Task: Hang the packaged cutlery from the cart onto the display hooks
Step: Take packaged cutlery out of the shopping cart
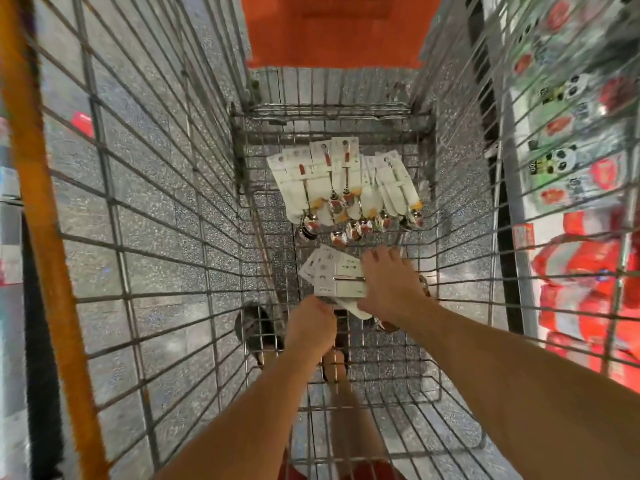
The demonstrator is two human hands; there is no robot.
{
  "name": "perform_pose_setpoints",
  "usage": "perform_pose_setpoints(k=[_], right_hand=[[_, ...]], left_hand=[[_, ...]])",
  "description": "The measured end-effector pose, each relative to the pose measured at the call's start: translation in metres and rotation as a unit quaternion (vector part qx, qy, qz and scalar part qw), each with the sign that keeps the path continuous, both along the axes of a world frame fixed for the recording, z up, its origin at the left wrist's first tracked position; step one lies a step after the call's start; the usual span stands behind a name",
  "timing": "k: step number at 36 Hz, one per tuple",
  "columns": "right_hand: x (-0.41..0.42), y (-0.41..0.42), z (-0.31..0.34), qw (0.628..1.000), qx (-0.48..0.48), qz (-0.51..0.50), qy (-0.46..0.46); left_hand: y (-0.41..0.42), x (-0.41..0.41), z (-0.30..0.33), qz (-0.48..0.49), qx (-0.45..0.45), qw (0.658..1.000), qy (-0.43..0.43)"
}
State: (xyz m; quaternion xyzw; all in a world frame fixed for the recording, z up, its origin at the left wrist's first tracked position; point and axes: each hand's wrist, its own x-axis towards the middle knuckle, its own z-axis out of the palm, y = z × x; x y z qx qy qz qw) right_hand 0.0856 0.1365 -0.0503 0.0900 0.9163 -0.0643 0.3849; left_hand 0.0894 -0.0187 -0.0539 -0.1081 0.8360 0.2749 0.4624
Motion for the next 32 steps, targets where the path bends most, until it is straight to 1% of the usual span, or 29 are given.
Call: perform_pose_setpoints(k=[4,8,11,14,16,20,22,23,25,26,29,30,32], right_hand=[[-0.005,-0.002,0.004,1.0,-0.005,-0.02,-0.011],[-0.006,-0.002,0.009,1.0,-0.006,-0.01,-0.017],[-0.004,-0.002,0.018,1.0,-0.019,-0.021,-0.014],[-0.007,-0.004,0.032,0.997,-0.042,-0.063,-0.005],[-0.009,-0.004,0.042,0.99,-0.079,-0.119,0.005],[-0.018,-0.002,0.066,0.948,-0.179,-0.264,-0.018],[-0.027,-0.003,0.084,0.927,-0.214,-0.307,-0.032],[-0.032,-0.004,0.095,0.919,-0.23,-0.32,-0.033],[-0.042,-0.006,0.116,0.91,-0.252,-0.326,-0.035],[-0.045,-0.008,0.126,0.911,-0.258,-0.32,-0.041],[-0.054,-0.01,0.157,0.9,-0.295,-0.315,-0.053],[-0.057,-0.01,0.168,0.892,-0.313,-0.319,-0.058],[-0.064,-0.01,0.194,0.882,-0.342,-0.317,-0.06]], left_hand=[[-0.001,-0.001,0.003,0.006,-0.003,1.0,0.004],[-0.003,-0.001,0.005,0.0,-0.005,1.0,0.005],[-0.004,-0.002,0.011,-0.003,-0.004,1.0,0.006],[-0.004,-0.008,0.028,0.018,0.017,1.0,0.005],[-0.003,-0.011,0.042,0.064,0.063,0.996,-0.005],[0.003,-0.023,0.065,0.156,0.16,0.974,-0.025],[0.007,-0.037,0.092,0.189,0.21,0.958,-0.056],[0.008,-0.042,0.105,0.184,0.233,0.952,-0.072],[0.01,-0.05,0.123,0.16,0.273,0.944,-0.096],[0.011,-0.054,0.135,0.167,0.286,0.937,-0.112],[0.013,-0.071,0.17,0.225,0.33,0.903,-0.156],[0.013,-0.075,0.179,0.244,0.35,0.89,-0.162],[0.011,-0.083,0.197,0.262,0.369,0.877,-0.162]])
